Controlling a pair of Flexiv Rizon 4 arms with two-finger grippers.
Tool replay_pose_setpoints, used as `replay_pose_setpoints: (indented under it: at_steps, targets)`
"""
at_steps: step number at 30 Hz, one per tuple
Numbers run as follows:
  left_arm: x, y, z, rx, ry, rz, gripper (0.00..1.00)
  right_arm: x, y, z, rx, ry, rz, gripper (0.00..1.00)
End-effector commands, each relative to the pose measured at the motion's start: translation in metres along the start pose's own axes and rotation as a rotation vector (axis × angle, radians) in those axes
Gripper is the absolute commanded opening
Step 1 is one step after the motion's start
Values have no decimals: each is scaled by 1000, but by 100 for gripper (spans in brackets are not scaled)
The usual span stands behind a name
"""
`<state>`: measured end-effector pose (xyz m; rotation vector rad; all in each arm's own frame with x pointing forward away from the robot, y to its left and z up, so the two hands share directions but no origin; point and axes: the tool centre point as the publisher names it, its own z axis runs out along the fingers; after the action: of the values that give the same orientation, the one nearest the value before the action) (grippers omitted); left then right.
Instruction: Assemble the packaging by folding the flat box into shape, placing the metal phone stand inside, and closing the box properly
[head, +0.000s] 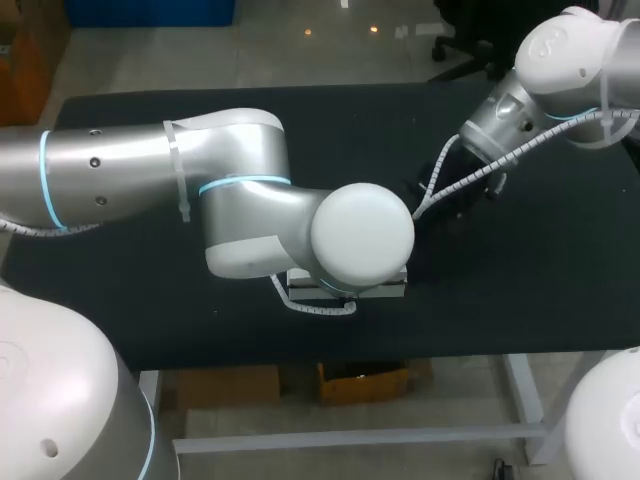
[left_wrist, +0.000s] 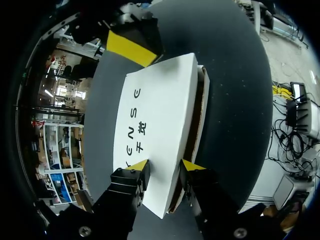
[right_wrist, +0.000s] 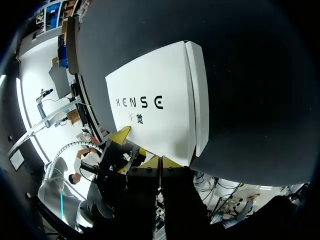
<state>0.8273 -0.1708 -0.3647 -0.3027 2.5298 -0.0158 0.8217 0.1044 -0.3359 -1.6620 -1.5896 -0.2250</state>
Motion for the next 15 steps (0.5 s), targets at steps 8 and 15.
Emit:
replay_pose_setpoints:
  at_steps: [8, 15]
  targets:
    - [2, -3, 0, -5, -7, 1, 40, -5, 4, 8, 15, 10, 4, 0]
    - [2, -3, 0, -5, -6, 0, 39, -7, 5, 10, 20, 13, 13, 0]
